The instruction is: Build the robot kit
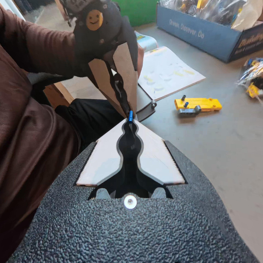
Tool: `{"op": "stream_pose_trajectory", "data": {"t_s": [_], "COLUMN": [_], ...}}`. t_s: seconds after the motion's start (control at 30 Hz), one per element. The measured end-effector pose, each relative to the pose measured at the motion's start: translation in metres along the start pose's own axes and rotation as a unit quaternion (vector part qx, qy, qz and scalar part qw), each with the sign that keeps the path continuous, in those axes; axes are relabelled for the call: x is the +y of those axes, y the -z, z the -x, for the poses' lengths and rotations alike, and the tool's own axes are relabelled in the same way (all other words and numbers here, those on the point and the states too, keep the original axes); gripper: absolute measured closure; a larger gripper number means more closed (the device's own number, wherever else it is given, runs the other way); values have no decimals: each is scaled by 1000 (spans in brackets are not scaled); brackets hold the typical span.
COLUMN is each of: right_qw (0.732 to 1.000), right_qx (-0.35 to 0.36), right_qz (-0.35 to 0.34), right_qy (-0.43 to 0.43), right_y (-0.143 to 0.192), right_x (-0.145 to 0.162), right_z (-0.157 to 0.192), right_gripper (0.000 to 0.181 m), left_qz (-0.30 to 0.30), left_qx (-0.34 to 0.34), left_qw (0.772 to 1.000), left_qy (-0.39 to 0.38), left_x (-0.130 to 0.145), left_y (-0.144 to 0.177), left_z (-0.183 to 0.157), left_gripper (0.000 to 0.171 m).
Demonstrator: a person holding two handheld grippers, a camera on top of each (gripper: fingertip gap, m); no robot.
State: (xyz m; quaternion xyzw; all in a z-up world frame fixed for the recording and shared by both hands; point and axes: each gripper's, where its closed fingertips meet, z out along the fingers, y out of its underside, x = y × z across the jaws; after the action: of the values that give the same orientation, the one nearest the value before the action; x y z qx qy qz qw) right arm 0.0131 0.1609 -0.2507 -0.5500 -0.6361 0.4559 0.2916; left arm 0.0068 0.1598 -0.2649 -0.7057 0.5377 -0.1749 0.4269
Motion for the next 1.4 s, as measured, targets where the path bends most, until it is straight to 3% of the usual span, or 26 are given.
{"op": "stream_pose_trajectory", "data": {"t_s": [0.13,0.2,0.3,0.4,0.57,0.67,0.87,1.07,1.4], "right_qw": [997,995,995,996,996,996,996,996,993], "right_qx": [33,40,49,47,42,41,46,48,73], "right_qz": [45,62,66,55,54,58,55,51,43], "right_qy": [62,66,65,55,56,61,58,51,87], "right_y": [-7,-9,-6,-3,-3,-5,-6,-6,-5], "right_x": [10,17,21,18,17,17,16,17,11], "right_z": [-3,-4,-6,-7,-6,-5,-5,-10,-12], "right_gripper": [177,177,177,177,177,177,177,177,177], "left_qz": [24,60,56,63,58,61,55,61,58], "left_qx": [27,37,43,28,-4,-39,-14,14,46], "left_qw": [999,996,995,995,997,997,998,997,997], "left_qy": [31,53,71,72,47,8,-29,-52,19], "left_x": [9,18,15,20,23,26,26,23,19], "left_y": [-2,-7,-10,-6,5,8,2,-9,-11], "left_z": [0,1,3,5,1,10,13,10,8], "left_gripper": [167,166,167,151,144,149,151,170,171]}}
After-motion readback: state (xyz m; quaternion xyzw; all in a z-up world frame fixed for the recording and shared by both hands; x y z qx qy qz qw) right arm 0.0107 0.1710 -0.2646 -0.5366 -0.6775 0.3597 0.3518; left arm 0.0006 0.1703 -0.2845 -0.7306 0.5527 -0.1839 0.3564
